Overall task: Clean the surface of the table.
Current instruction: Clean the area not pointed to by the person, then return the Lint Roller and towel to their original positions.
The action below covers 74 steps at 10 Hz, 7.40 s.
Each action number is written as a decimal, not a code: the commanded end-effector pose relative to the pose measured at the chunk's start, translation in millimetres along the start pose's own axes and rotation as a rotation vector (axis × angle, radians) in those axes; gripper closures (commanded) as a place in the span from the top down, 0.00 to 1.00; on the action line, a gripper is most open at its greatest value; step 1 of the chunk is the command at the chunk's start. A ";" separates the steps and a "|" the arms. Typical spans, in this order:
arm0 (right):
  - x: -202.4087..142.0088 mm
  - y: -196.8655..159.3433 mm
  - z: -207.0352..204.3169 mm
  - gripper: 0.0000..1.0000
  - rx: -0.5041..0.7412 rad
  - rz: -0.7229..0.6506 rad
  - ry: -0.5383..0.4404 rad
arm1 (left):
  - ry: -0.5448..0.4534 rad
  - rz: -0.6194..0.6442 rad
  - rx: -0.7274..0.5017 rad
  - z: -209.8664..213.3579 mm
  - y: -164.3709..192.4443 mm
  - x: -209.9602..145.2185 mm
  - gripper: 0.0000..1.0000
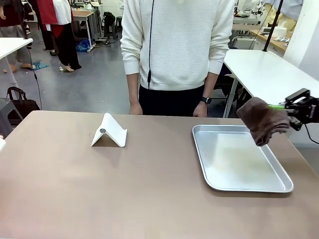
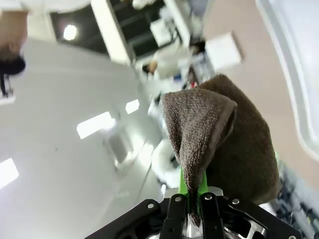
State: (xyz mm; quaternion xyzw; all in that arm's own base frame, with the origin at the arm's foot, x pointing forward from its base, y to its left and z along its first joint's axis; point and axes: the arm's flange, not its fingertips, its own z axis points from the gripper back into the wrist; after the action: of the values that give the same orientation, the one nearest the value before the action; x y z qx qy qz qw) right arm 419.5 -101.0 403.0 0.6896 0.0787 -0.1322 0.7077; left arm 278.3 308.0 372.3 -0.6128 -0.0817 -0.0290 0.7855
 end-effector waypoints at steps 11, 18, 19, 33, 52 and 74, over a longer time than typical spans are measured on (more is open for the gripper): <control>-63.2 12.7 31.1 0.07 -0.033 0.078 -0.045 | 0.003 0.001 0.006 -2.5 -3.6 -2.7 0.22; -63.2 12.7 31.1 0.07 -0.033 0.078 -0.045 | 0.003 0.001 0.006 -2.5 -3.6 -2.7 0.22; -63.2 12.7 31.1 0.07 -0.033 0.078 -0.045 | 0.003 0.001 0.006 -2.5 -3.6 -2.7 0.22; -45.5 69.0 -300.0 0.07 -0.292 0.229 -0.213 | -0.049 -0.036 0.222 -301.5 -233.4 49.3 0.22; 47.4 -51.8 -372.8 0.07 -0.449 -0.017 -0.283 | 0.001 -0.024 0.571 -404.5 -185.6 204.4 0.22; 82.8 -104.3 -377.2 0.07 -0.576 -0.069 -0.380 | 0.062 0.142 0.687 -425.8 -99.5 284.7 0.22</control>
State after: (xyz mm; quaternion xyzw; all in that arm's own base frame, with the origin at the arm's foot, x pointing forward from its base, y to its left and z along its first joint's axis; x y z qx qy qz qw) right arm 496.0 266.4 266.4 0.4219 0.0016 -0.2566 0.8696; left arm 580.8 -113.9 411.1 -0.3078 -0.0152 0.0445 0.9503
